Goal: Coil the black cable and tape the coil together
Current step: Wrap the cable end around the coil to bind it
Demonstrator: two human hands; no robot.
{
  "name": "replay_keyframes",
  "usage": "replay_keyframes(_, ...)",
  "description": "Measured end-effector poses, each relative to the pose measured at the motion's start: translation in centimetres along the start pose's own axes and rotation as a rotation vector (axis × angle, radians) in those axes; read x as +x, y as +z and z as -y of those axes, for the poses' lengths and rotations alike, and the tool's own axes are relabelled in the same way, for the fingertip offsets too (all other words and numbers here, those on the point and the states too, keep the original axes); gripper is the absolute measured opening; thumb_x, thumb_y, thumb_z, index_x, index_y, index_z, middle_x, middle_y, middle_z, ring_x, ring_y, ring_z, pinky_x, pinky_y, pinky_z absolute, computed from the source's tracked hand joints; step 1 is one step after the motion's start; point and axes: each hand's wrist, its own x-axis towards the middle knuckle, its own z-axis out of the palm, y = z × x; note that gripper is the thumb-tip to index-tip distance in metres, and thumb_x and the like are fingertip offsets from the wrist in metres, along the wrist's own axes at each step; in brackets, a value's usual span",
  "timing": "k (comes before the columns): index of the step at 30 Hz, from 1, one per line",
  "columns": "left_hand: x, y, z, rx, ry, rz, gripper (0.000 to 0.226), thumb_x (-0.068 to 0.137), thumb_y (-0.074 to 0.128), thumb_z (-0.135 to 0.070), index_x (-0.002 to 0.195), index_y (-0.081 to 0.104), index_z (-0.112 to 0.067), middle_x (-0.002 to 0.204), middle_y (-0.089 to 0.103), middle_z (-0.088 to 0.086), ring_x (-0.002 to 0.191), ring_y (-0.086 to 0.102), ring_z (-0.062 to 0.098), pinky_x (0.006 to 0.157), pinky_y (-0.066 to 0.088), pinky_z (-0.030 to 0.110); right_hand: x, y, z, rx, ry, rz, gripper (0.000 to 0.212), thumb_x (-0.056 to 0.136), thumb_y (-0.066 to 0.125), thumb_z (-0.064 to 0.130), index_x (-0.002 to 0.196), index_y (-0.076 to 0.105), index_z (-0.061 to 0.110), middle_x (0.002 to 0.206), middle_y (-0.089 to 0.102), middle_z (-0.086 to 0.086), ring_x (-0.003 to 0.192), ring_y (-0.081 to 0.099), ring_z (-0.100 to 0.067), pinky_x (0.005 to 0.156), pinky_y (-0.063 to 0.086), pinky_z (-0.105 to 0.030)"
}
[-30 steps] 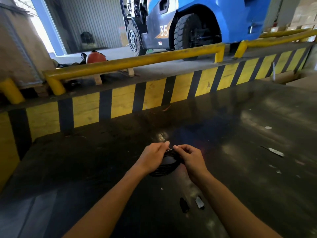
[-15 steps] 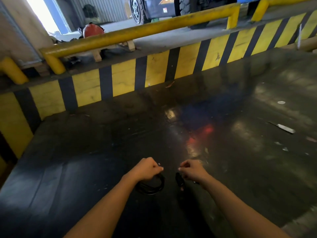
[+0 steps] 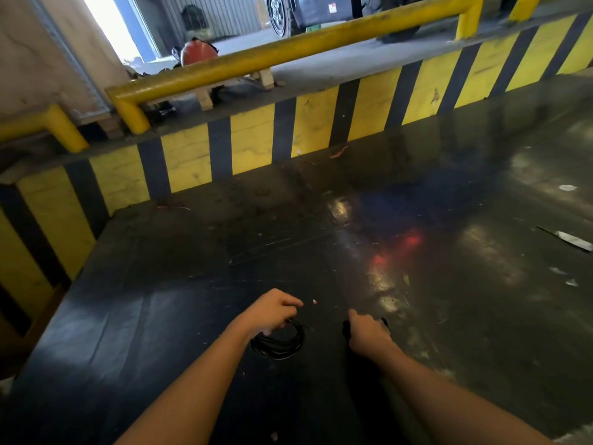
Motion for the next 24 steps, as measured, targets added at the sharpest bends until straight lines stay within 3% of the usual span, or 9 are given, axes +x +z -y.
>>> replay_keyframes(6,0.3,-0.7,-1.4,-0.060,0.018,-0.070,0.026,0.090,0.050,-0.007,0.100,0.073,-0.008,0.033,0.047,-0.012,0.032,0.033,0.006,0.031,0.028,0.019,0.7,0.0,-0.3,-0.026,-0.024,0.026,0.028,0.091,0.049,0.016,0.117,0.052,0.010,0.124,0.060,-0.015,0.116,0.056,-0.032,0.107,0.036,-0.049)
replay_keyframes(9,0.3,-0.9,-2.0,-0.085,0.045,-0.086,0.022,0.092,0.053,-0.011,0.098,0.074,-0.010,0.036,0.049,-0.013,0.033,0.035,0.003,0.032,0.028,0.017,1.4,-1.2,-0.1,0.059,-0.052,-0.002,0.023,0.089,0.051,0.017,0.108,0.060,0.007,0.119,0.062,-0.017,0.107,0.062,-0.033,0.093,0.049,-0.041)
replay_keyframes(12,0.3,-1.7,-2.6,-0.092,0.089,-0.075,0.021,0.091,0.055,-0.013,0.093,0.075,-0.008,0.037,0.050,-0.014,0.032,0.039,0.000,0.033,0.029,0.013,1.9,-5.2,1.1,0.217,-0.180,-0.118,0.023,0.089,0.058,0.021,0.107,0.067,0.010,0.112,0.068,-0.012,0.105,0.063,-0.027,0.081,0.047,-0.029)
replay_keyframes(14,0.3,-2.4,-3.1,-0.106,0.104,-0.006,0.020,0.091,0.056,-0.018,0.087,0.075,-0.012,0.041,0.047,-0.011,0.034,0.037,0.002,0.036,0.028,0.018,1.7,-9.2,2.1,0.396,-0.262,-0.192,0.017,0.089,0.062,0.021,0.101,0.070,0.014,0.093,0.070,-0.004,0.089,0.065,-0.021,0.069,0.044,-0.023)
replay_keyframes(17,0.3,-3.2,-4.1,-0.140,0.144,0.072,0.017,0.091,0.058,-0.028,0.093,0.073,-0.020,0.042,0.047,-0.011,0.038,0.039,0.002,0.038,0.028,0.019,0.6,-14.4,3.4,0.629,-0.406,-0.189,0.004,0.087,0.066,0.017,0.089,0.069,0.018,0.069,0.062,0.004,0.062,0.057,-0.011,0.055,0.043,-0.020)
replay_keyframes(20,0.4,-4.0,-5.7,-0.273,0.176,0.059,0.018,0.092,0.057,-0.025,0.103,0.071,-0.022,0.043,0.050,-0.015,0.041,0.042,-0.001,0.037,0.028,0.016,-0.7,-17.5,4.0,0.669,-0.517,-0.151,0.007,0.086,0.066,0.012,0.084,0.067,0.018,0.065,0.060,0.003,0.056,0.052,-0.008,0.053,0.043,-0.019)
replay_keyframes(24,0.1,-5.5,-7.6,-0.438,0.232,0.040,0.019,0.092,0.057,-0.022,0.105,0.070,-0.020,0.053,0.053,-0.015,0.045,0.043,0.002,0.038,0.027,0.017,-0.9,-20.1,3.8,0.632,-0.555,-0.095,0.010,0.088,0.063,0.012,0.096,0.069,0.008,0.074,0.063,-0.005,0.057,0.052,-0.008,0.052,0.043,-0.018)
